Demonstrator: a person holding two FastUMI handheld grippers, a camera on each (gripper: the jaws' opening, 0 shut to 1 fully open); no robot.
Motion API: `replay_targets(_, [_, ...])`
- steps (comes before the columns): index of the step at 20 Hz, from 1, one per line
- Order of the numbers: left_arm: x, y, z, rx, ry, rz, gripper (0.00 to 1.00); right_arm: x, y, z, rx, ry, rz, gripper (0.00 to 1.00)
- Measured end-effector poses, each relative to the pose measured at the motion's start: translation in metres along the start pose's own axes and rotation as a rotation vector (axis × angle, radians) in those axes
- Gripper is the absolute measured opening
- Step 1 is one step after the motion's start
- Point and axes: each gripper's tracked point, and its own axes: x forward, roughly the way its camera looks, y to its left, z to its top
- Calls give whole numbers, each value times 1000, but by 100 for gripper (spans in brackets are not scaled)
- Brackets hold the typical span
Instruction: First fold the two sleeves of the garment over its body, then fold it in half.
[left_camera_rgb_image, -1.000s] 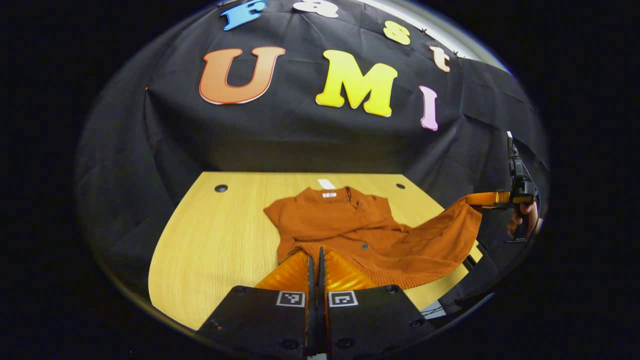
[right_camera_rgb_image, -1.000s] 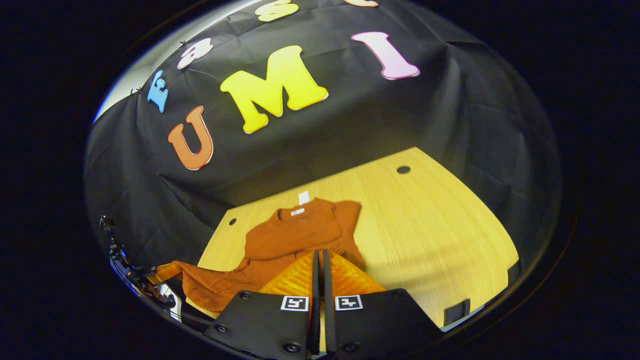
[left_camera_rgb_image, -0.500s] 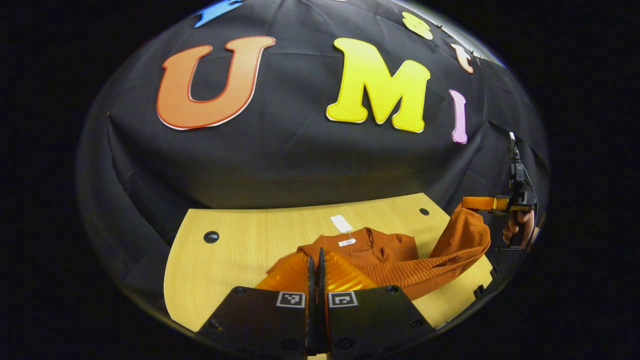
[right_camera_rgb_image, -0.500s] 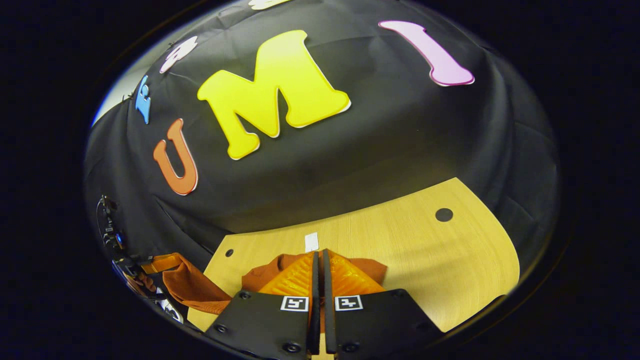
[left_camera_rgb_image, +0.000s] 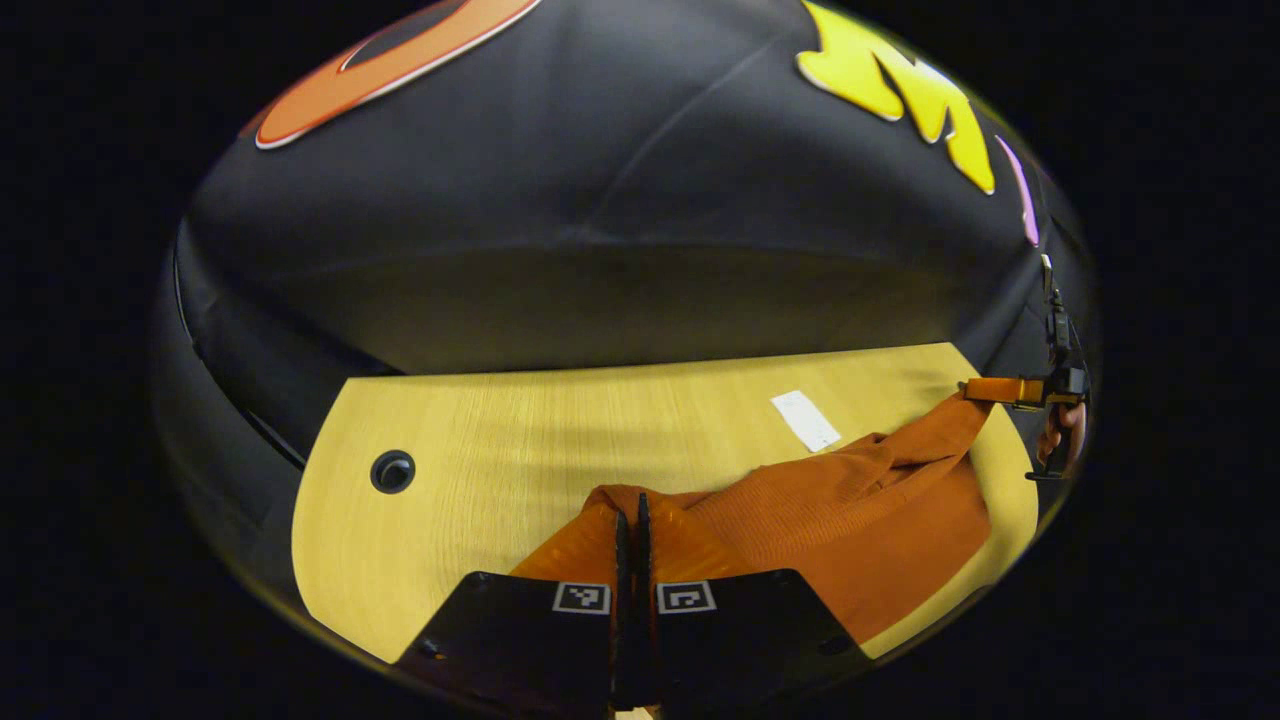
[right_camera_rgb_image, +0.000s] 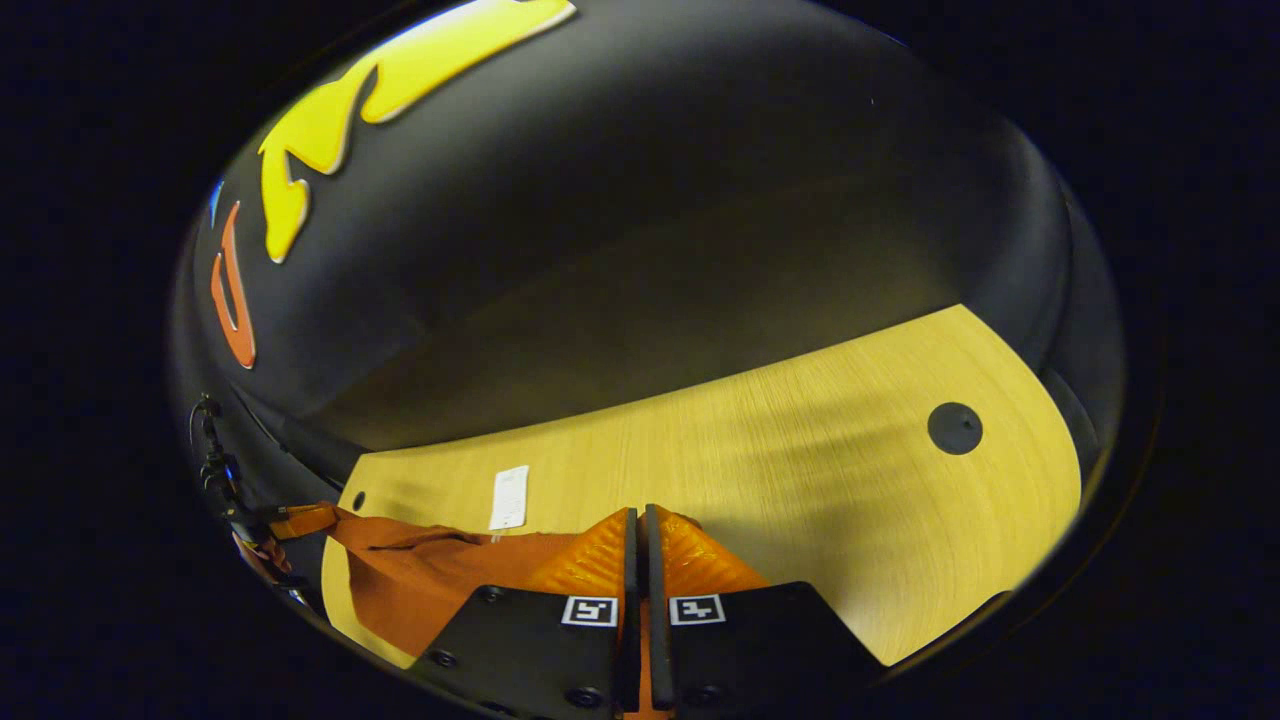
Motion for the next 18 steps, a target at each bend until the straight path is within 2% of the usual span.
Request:
replay_targets(4, [36,0,-17,2,16,-6,4,38,-15,-9,-39,0,-35,4])
replay_targets(5, [43,-5,-19,-5,20,-16,11,43,-17,-12,-52,7,-45,4])
replay_targets(6, [46,-9,-20,-15,16,-16,13,43,-16,-12,-65,3,-52,5])
replay_targets(8, [46,-3,-7,-26,-37,12,64,42,-12,-3,-70,-29,-49,26])
replay_targets(9, [44,4,7,-16,-89,46,89,39,-13,5,-78,-53,-59,45])
replay_targets(10, [40,15,22,-1,-139,77,85,35,-16,13,-89,-78,-74,64])
replay_targets(11, [35,23,35,15,-175,101,97,29,-18,20,-103,-96,-88,69])
replay_targets(12, [25,23,41,24,-197,106,90,20,-17,26,-122,-113,-99,70])
replay_targets(13, [15,18,44,24,-209,111,92,9,-14,32,-144,-131,-110,63])
replay_targets(15, [-3,8,60,-22,-248,117,93,-21,-3,41,-203,-162,-131,64])
replay_targets(16, [-14,10,66,-56,-274,122,93,-36,8,47,-226,-192,-133,80])
replay_targets(17, [-31,8,74,-89,-300,134,93,-55,18,54,-249,-229,-143,78])
replay_targets(18, [-55,5,79,-117,-337,139,93,-79,33,61,-265,-276,-142,84])
